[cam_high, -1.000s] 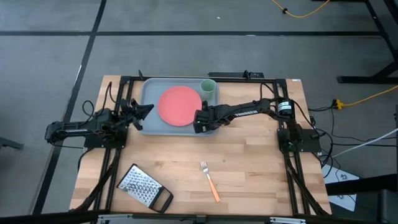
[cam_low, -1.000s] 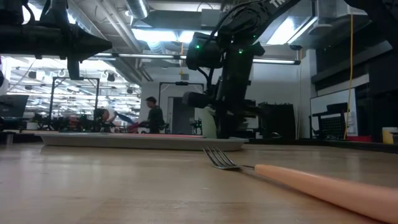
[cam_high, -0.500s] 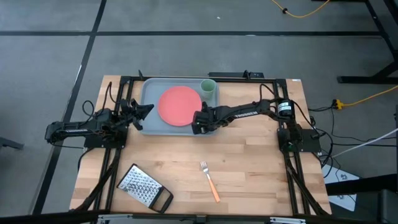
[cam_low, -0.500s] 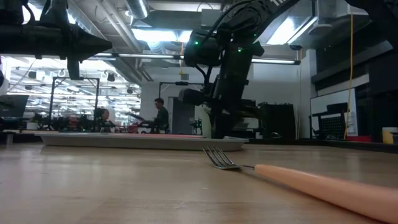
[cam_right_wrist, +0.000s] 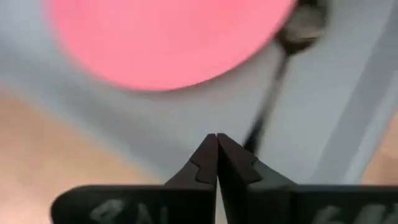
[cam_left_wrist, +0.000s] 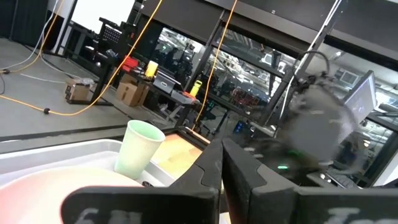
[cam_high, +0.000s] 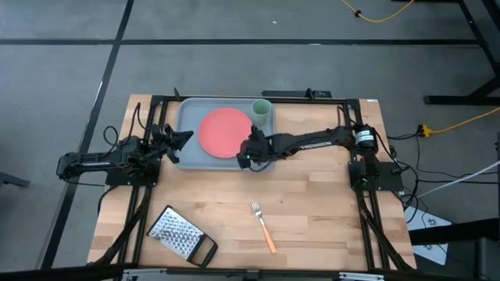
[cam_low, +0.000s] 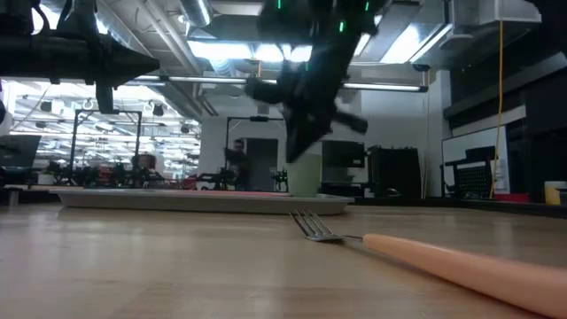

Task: Pick and place plate/cup/fork/spoon on tray
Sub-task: Put the orange fork on the gray serving tray beside the pink plate

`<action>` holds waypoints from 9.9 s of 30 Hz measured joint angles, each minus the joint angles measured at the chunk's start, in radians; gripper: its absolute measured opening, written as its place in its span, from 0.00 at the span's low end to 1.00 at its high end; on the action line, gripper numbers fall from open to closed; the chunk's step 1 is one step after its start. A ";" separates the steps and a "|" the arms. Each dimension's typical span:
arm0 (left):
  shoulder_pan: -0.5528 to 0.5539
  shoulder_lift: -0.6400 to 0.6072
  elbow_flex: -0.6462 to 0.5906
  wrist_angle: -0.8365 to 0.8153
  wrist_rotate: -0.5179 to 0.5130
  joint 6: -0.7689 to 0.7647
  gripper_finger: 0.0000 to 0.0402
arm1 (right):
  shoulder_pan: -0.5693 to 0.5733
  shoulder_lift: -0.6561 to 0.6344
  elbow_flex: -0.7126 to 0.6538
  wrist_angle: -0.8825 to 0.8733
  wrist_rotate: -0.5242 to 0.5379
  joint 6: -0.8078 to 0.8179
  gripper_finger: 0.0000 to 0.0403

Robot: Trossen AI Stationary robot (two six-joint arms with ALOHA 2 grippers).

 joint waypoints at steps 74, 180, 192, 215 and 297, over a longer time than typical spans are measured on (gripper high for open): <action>0.000 0.000 0.000 0.000 0.000 0.000 0.00 | 0.545 0.430 0.642 -0.516 -0.004 0.578 0.03; 0.000 0.000 0.000 0.000 0.000 0.000 0.00 | 0.420 0.367 0.438 -0.487 -0.181 0.342 0.00; 0.000 0.000 0.000 0.000 0.000 0.000 0.00 | 0.257 0.377 0.432 -0.088 -0.106 0.006 0.00; 0.000 0.000 0.000 0.000 0.000 0.000 0.00 | 0.207 -0.045 0.129 0.069 0.015 -0.555 0.04; 0.000 0.000 0.000 0.071 -0.022 -0.005 0.00 | 0.120 -2.006 -1.522 0.732 -0.248 -1.122 0.04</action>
